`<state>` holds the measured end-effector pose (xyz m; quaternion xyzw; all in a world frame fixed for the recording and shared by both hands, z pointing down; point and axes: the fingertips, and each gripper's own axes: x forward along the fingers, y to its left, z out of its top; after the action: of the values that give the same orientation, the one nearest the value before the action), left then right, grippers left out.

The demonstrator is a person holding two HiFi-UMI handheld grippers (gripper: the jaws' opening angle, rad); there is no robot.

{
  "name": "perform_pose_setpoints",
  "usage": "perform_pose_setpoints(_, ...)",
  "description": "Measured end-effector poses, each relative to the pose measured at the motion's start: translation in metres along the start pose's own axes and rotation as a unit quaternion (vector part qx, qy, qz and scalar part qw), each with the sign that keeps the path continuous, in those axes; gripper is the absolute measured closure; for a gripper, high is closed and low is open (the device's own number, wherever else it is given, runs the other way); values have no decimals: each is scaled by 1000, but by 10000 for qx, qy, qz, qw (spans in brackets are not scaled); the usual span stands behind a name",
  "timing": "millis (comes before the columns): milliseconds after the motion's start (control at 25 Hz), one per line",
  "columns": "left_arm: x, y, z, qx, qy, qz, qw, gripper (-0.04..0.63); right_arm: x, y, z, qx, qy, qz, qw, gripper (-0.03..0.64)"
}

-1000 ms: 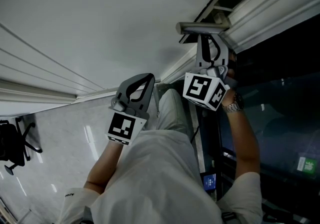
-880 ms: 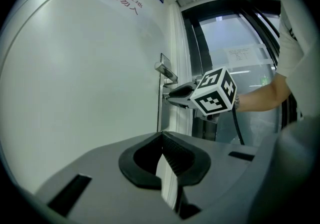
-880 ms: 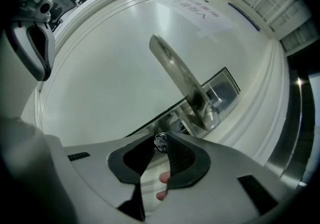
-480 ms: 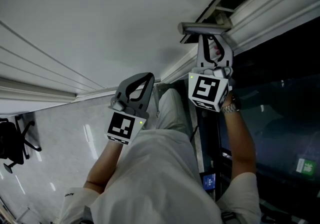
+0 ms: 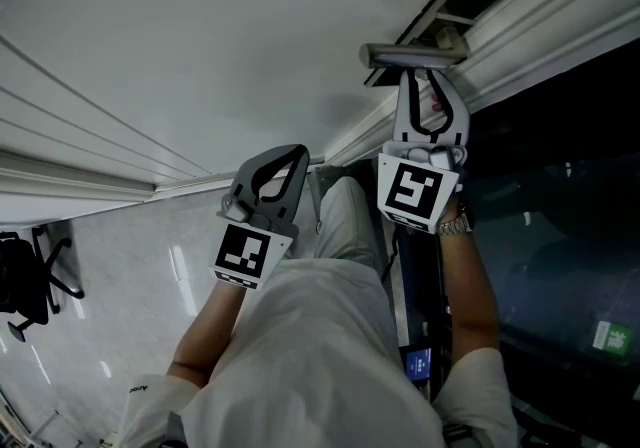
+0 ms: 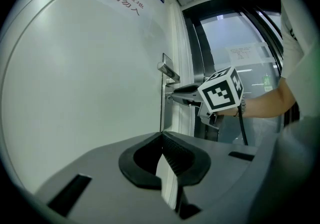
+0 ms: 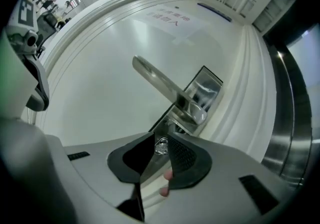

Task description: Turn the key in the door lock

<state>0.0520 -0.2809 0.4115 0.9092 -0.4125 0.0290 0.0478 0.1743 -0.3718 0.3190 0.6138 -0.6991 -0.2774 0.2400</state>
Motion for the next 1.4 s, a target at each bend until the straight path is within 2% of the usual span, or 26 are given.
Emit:
perform_pose_setpoints(120, -3, 3, -2, -10, 33, 70, 10000, 589, -12, 4, 12, 348, -284, 20, 9990, 544)
perform_pose_setpoints(200, -6, 5, -3, 6, 48, 113, 9999, 589, -18, 10, 15, 830, -314, 129, 9960, 578)
perform_pose_setpoints(320, -9, 7, -5, 43, 64, 177, 9998, 589, -24, 25, 12, 1533, -211, 404, 9871, 586)
perform_pose_setpoints(440, -14, 11, -8, 104, 88, 274, 9995, 589, -30, 46, 5, 1955, -47, 643, 9786, 607)
perform_pose_setpoints(640, -26, 19, -18, 169, 159, 461, 9987, 589, -38, 85, -4, 2700, 144, 1048, 9570, 612)
perform_pose_setpoints(920, -39, 30, -34, 257, 306, 723, 9966, 589, -43, 135, -6, 3285, 182, 1448, 9331, 612)
perform_pose_setpoints(1080, -49, 39, -36, 259, 211, 976, 9947, 589, -48, 159, -7, 3445, 180, 1722, 9227, 612)
perform_pose_setpoints(1400, -75, 58, -57, 65, 402, 1568, 9868, 589, -65, 214, -1, 3617, 75, 2488, 8984, 612)
